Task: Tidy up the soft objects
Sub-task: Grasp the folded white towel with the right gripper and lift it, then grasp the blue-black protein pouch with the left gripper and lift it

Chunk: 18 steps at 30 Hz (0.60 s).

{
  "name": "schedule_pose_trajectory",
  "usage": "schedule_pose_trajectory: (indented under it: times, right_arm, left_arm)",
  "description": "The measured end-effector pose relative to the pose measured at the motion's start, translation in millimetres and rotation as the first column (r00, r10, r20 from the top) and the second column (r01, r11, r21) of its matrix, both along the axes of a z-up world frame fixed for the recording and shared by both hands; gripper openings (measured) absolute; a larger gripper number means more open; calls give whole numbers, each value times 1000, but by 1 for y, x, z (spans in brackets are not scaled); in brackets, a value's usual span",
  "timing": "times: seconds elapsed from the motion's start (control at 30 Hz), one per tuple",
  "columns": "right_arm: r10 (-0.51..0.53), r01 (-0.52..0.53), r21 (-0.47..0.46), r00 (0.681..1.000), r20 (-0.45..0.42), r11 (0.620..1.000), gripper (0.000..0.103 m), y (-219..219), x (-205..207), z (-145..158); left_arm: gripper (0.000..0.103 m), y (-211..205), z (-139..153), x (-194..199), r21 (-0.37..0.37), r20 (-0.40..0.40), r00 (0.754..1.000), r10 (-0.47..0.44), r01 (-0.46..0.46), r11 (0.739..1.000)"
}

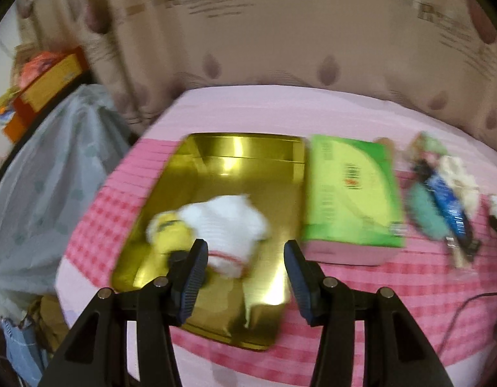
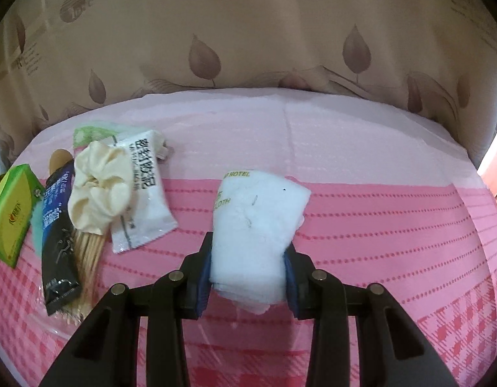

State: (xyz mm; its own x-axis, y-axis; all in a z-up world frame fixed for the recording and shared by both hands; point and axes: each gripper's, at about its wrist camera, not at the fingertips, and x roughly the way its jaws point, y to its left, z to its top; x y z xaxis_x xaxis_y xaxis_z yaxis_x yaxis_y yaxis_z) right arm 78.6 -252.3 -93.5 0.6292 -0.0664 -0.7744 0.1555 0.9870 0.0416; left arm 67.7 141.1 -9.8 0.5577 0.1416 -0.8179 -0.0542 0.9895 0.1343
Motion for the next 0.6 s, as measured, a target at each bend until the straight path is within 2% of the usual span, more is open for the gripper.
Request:
schedule_pose_trajectory:
  times: [0.17,0.27,0.37,0.6]
  right_arm:
    - [12,-12,-17,1000,-18,1000,34,-10,-10,-2]
    - [13,-12,12,1000,-27,1000,35,-19,-16,-5]
    - [13,-12,46,1000,-28,999,37,-23,-16,-7]
    - [27,-25,56,999,-31,998,39,-19,-13,-7]
  left_arm:
    - [50,-59,4,6,-27,-39,991,-125,124,992]
    - [50,-97,4,16,-145,-104,973,-206,191,971]
    - [50,-132,4,28,-230,-154,956,-251,213,950]
    - [50,-204,3,61,-286,-239,933,-270,198,938]
